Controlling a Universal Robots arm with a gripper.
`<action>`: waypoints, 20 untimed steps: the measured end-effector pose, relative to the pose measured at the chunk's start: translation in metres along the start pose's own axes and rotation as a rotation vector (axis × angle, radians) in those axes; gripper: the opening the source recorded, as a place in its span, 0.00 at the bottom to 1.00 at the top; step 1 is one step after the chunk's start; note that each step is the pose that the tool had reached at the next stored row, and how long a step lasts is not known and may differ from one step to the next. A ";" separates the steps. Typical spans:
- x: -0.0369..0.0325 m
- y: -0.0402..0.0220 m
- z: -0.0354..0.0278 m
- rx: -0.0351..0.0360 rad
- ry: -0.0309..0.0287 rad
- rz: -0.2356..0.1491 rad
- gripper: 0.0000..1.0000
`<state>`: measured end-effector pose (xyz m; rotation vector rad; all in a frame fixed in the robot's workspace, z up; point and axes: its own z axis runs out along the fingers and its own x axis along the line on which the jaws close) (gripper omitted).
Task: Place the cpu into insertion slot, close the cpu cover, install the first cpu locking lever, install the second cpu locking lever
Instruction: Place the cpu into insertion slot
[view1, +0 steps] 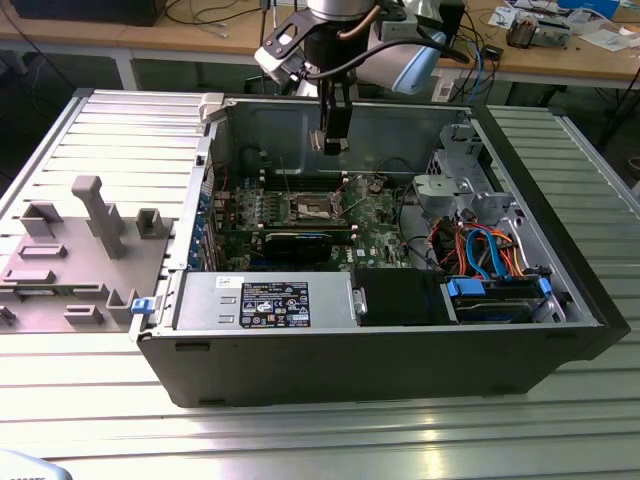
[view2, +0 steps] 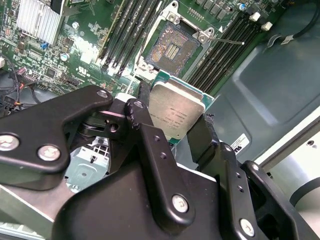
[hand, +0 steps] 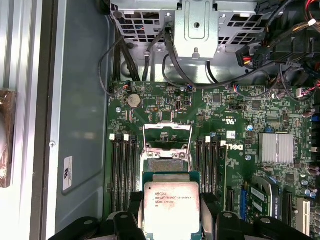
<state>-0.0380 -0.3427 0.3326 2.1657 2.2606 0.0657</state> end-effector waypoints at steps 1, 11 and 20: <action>0.0000 0.0000 0.0001 0.0000 0.0000 0.000 0.55; -0.0001 -0.0002 0.0061 0.0000 0.0000 0.000 0.55; -0.0002 -0.0003 0.0086 0.0000 0.0000 0.000 0.55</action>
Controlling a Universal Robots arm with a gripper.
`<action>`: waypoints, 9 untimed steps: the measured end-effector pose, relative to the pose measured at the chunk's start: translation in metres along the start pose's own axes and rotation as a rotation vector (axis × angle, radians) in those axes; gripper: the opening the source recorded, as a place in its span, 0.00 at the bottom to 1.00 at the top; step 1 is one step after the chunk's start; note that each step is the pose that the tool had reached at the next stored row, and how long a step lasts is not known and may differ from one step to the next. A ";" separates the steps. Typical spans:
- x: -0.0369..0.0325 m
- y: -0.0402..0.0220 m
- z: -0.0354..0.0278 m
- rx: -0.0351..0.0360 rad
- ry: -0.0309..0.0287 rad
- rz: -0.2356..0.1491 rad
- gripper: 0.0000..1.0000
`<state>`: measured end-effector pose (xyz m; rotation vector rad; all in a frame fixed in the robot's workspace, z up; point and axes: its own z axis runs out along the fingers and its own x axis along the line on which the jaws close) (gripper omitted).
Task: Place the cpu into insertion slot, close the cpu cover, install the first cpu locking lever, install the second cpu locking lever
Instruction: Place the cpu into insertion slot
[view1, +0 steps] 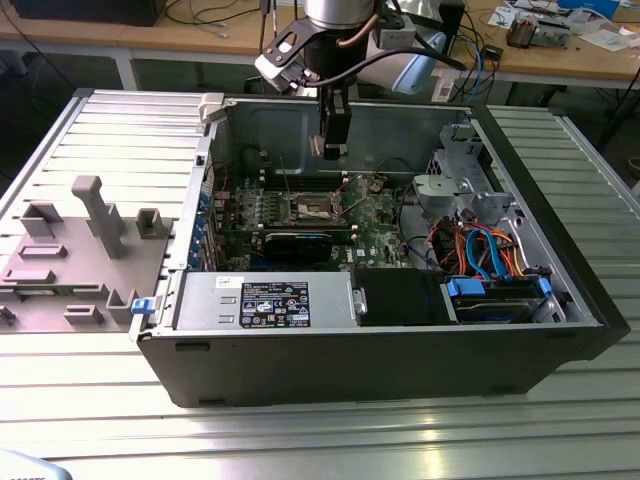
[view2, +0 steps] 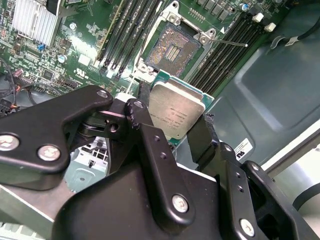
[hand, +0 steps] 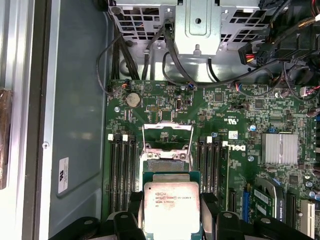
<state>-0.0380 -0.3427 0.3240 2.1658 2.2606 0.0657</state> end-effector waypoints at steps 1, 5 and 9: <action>0.0000 0.0000 0.0006 -0.0001 0.0000 0.000 0.55; -0.0001 -0.0001 0.0033 0.0000 0.0000 0.000 0.55; -0.0001 -0.0002 0.0063 0.0000 0.0000 0.000 0.55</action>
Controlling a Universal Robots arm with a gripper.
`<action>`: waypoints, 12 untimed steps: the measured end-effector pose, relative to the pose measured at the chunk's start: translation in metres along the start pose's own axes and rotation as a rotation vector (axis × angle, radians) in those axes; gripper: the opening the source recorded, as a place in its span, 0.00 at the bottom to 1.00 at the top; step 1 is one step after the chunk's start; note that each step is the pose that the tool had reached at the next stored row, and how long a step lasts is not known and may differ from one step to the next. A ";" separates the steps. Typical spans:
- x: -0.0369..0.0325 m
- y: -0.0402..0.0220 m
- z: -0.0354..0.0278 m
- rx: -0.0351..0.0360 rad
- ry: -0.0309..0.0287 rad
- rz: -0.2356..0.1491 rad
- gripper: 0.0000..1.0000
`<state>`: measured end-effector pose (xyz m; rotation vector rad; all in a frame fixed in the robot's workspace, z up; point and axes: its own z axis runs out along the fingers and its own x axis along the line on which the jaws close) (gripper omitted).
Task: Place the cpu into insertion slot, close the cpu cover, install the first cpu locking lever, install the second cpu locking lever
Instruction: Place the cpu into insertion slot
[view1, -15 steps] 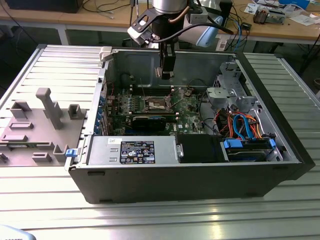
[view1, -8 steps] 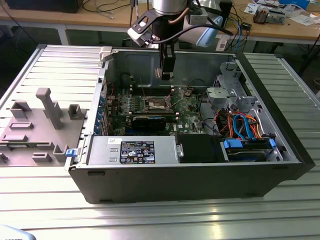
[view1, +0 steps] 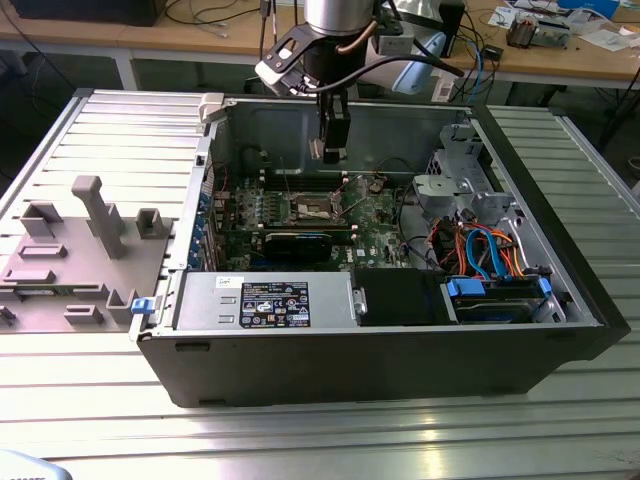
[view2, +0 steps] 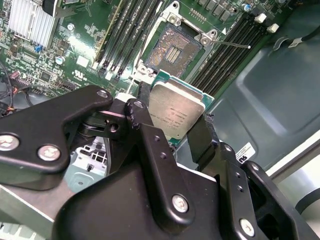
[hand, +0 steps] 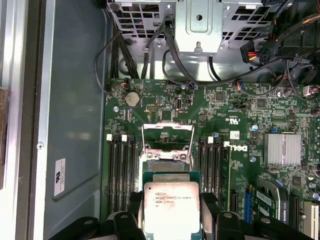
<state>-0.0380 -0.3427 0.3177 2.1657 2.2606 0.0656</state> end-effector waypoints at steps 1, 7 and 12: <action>0.0000 0.0000 0.0004 0.0000 0.0001 0.000 0.55; 0.0000 -0.0001 0.0020 0.0000 0.0000 0.000 0.55; -0.0001 -0.0001 0.0030 0.0000 0.0001 0.000 0.55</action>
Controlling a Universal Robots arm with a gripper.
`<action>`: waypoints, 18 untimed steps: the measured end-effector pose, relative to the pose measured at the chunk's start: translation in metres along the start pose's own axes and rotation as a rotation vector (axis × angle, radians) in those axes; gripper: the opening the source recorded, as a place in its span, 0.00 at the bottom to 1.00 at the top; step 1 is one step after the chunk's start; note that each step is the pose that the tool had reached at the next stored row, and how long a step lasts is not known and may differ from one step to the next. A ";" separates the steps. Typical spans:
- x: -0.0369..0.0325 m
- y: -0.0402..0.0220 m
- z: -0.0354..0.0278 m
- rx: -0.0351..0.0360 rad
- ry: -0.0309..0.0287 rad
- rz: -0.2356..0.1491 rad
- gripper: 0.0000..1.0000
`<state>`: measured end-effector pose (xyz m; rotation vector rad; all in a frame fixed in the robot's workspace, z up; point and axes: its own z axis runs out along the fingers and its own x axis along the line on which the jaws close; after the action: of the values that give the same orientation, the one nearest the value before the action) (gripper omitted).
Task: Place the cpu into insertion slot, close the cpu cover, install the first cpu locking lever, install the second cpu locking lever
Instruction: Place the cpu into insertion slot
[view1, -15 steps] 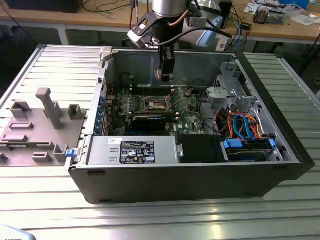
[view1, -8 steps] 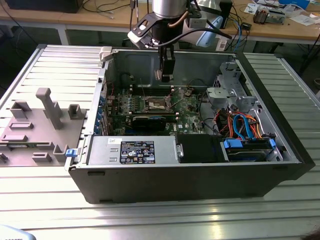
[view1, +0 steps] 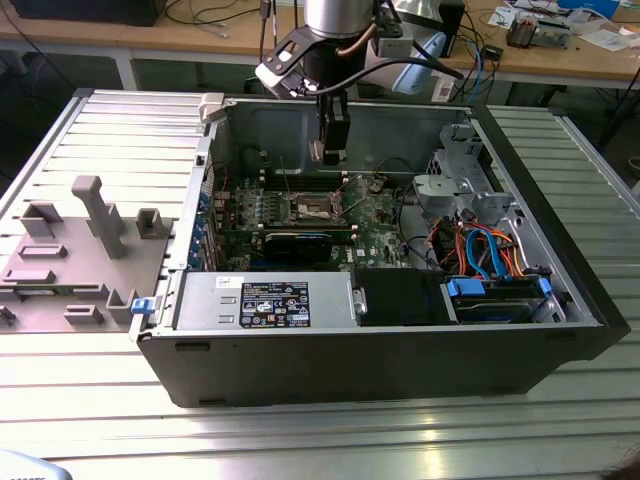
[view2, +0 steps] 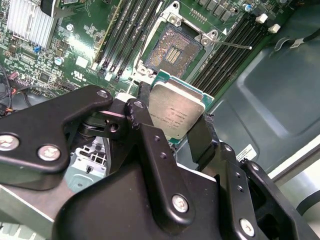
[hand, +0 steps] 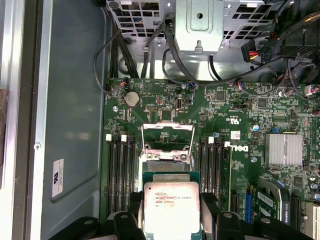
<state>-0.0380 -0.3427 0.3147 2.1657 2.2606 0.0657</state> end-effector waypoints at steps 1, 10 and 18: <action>0.0000 0.0000 0.0001 0.0000 -0.0001 0.000 0.55; 0.0000 -0.0001 0.0018 0.0000 0.0000 0.000 0.55; -0.0001 -0.0002 0.0042 0.0000 0.0000 0.000 0.55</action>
<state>-0.0380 -0.3427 0.3105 2.1658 2.2605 0.0657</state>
